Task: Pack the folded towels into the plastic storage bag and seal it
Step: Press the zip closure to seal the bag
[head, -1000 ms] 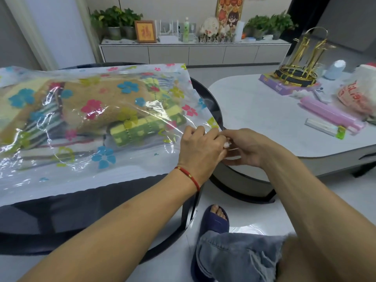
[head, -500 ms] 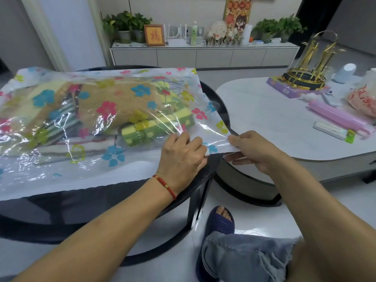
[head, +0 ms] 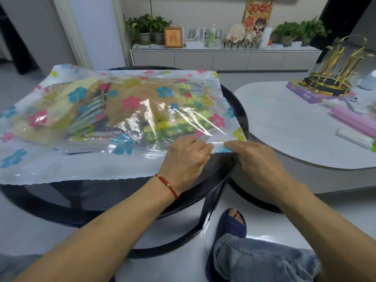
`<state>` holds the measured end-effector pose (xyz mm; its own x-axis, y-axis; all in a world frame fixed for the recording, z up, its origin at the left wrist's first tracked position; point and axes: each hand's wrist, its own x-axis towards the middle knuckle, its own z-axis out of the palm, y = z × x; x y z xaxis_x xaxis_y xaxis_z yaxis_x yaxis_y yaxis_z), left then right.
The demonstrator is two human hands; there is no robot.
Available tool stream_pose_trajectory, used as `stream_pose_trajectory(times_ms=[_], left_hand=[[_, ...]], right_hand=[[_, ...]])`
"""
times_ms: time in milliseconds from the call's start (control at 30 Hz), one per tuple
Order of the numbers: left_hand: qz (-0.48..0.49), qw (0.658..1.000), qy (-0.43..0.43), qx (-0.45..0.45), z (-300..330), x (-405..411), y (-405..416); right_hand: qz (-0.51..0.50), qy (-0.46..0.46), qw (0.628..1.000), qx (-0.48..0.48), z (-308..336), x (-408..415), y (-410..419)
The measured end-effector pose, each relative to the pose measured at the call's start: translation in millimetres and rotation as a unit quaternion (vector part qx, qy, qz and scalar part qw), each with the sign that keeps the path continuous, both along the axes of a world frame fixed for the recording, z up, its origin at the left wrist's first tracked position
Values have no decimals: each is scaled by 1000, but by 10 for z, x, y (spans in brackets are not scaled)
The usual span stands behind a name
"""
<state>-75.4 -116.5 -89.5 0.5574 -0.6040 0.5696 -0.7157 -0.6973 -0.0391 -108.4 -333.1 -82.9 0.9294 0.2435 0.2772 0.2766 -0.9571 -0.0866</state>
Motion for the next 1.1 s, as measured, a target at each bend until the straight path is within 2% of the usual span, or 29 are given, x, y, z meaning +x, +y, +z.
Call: stream_pose_trajectory(times_ms=[200, 333, 400, 533, 700, 933, 1100], left_hand=[[13, 999, -48, 7, -86, -20, 697], [42, 998, -54, -4, -83, -41, 920], [38, 998, -46, -7, -62, -54, 883], [22, 999, -39, -10, -3, -63, 885], [41, 995, -75, 57, 38, -80, 1161], [60, 990, -110, 69, 50, -66, 2003], [74, 992, -99, 37, -40, -163, 2138]], right_hand=[[-22, -42, 999, 0, -128, 0, -181], [-48, -83, 989, -111, -53, -83, 126], [-5, -102, 987, -120, -65, -131, 508], [95, -130, 984, -79, -142, -38, 1177], [140, -197, 970, -39, -213, 42, 1084], [81, -197, 977, 9, -250, -44, 876], [2, -182, 983, -3, -268, -174, 1219]])
